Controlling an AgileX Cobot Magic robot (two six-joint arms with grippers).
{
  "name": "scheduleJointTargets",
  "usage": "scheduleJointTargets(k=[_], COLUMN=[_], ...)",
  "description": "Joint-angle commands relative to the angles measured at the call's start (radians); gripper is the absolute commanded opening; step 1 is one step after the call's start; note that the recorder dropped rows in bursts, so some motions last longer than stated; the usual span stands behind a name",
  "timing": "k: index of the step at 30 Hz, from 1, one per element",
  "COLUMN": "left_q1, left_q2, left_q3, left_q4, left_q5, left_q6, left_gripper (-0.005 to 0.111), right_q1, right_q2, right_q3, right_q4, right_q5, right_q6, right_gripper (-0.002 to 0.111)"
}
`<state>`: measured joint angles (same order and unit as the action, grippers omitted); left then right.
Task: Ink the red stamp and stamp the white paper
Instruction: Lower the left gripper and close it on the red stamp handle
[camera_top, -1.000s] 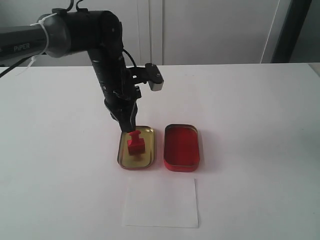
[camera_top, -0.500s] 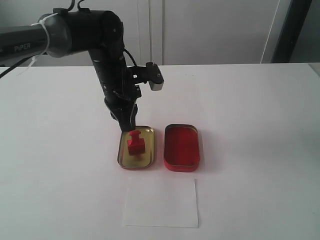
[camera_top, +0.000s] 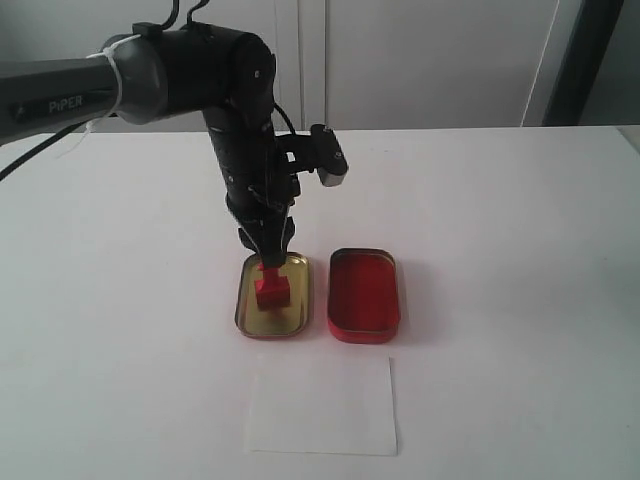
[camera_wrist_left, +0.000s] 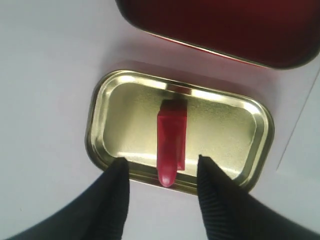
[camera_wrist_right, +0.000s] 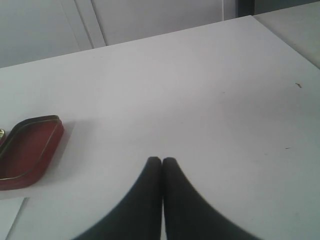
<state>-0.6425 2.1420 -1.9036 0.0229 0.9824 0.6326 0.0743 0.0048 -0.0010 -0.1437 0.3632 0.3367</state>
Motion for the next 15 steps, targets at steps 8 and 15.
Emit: scheduleJointTargets(k=[8,15], left_q1=[-0.002,-0.002], left_q2=[0.023,0.061], left_q3=[-0.004,-0.004], left_q4=[0.002,0.005], left_q5=[0.033,0.029], left_q6=[-0.010,-0.010], left_gripper=[0.052,0.052], right_q1=[0.004,0.004], right_q2=[-0.005,-0.005], right_q3=[0.001,0.001], right_q4=[-0.007,-0.007], right_q5=[-0.011,-0.011], right_q6=[-0.008,-0.008], right_gripper=[0.000,0.000])
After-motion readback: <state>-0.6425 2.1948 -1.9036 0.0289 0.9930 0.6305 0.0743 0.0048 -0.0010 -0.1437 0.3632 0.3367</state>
